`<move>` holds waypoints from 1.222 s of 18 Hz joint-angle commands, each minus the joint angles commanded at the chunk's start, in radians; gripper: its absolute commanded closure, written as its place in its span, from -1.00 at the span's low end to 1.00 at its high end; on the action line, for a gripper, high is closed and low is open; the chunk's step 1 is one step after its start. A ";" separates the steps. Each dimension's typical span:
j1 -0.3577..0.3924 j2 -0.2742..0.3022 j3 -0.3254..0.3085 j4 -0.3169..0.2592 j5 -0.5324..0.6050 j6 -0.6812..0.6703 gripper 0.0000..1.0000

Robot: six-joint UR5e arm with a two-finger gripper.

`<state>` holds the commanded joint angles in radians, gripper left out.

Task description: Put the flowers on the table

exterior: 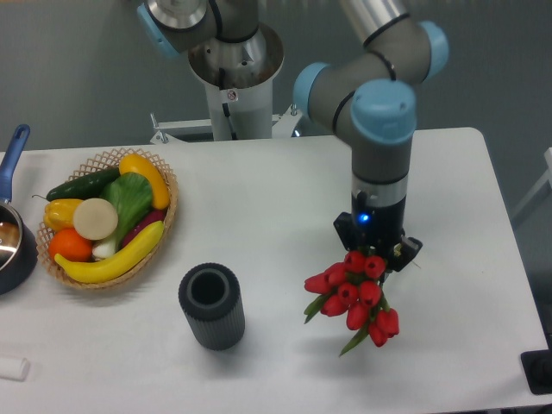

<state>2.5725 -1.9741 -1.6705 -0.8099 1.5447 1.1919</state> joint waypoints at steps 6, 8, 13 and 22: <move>-0.003 -0.071 0.012 0.005 -0.002 0.002 0.21; -0.006 -0.083 0.012 0.005 -0.002 0.000 0.21; -0.006 -0.077 0.017 0.009 -0.002 0.008 -0.68; 0.018 0.014 0.118 -0.026 -0.008 0.009 -1.00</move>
<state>2.5908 -1.9605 -1.5526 -0.8358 1.5370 1.2011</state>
